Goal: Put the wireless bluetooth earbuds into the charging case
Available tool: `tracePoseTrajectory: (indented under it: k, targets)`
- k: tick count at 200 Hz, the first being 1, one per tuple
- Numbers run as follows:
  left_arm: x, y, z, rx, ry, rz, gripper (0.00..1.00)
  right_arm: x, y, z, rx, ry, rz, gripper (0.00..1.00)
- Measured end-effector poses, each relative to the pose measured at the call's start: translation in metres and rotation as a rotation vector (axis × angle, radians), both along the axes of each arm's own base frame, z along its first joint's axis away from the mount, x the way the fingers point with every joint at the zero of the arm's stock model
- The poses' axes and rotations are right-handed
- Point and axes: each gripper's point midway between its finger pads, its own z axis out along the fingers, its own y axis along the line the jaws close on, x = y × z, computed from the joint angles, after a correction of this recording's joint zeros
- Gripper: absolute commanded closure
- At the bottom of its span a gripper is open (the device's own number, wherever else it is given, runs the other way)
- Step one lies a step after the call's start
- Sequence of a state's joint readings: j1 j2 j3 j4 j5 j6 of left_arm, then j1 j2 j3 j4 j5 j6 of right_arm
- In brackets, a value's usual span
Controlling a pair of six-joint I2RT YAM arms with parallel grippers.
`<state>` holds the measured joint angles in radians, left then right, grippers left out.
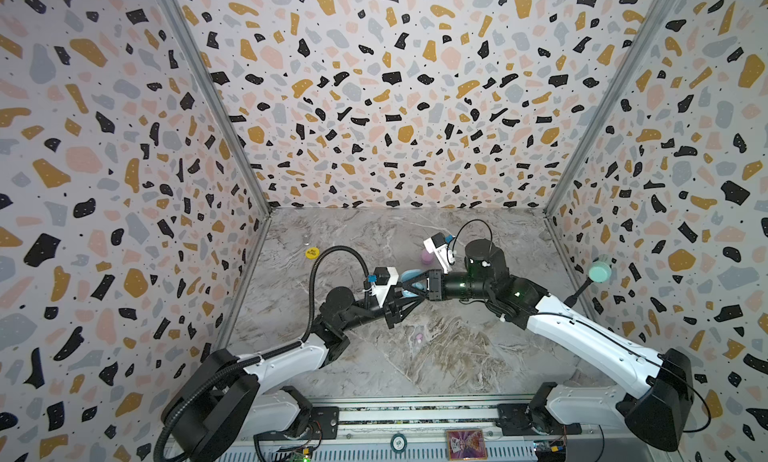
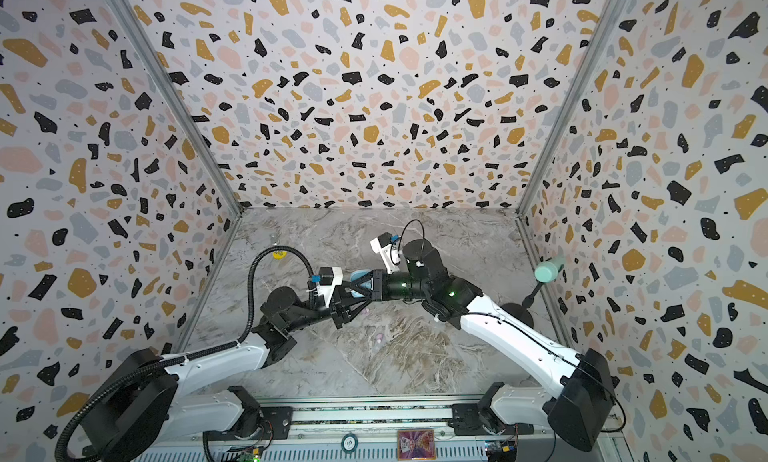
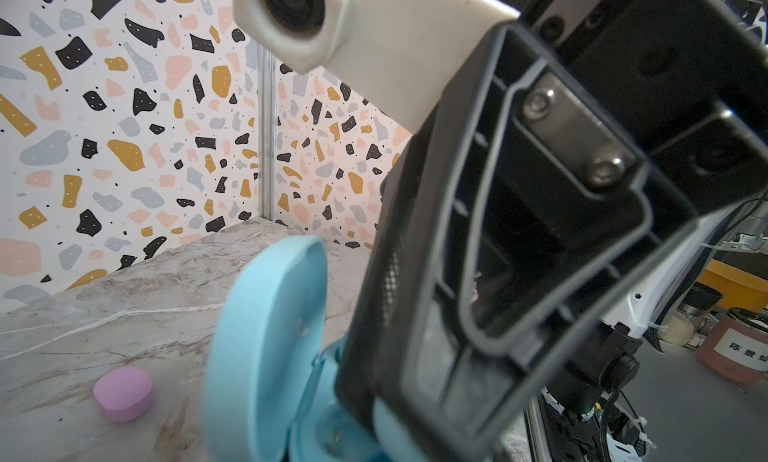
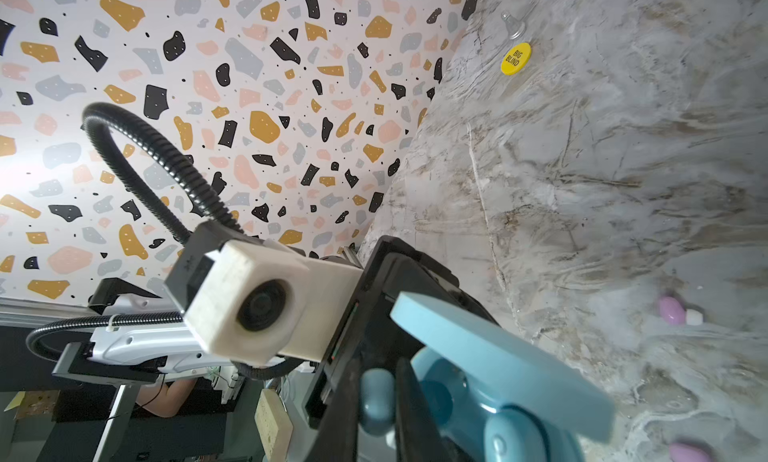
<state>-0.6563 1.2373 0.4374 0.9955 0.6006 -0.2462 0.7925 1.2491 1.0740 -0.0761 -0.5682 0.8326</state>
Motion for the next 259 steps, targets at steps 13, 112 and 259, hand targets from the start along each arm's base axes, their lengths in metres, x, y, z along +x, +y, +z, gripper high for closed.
tracePoseTrajectory:
  k: [13, 112, 259]
  targets:
    - [-0.0003, 0.0001, 0.0005, -0.001, -0.001, -0.001, 0.77, 0.0003, 0.0003, 0.0001, 0.001, -0.001, 0.0, 0.89]
    - [-0.0017, 0.0004, 0.0016, -0.001, -0.003, -0.005, 0.77, 0.0031, 0.0001, 0.0012, 0.003, -0.01, -0.014, 0.89]
    - [-0.0036, 0.0008, 0.003, 0.005, -0.021, -0.007, 0.77, 0.0041, 0.0029, -0.0035, -0.005, 0.007, -0.019, 0.85]
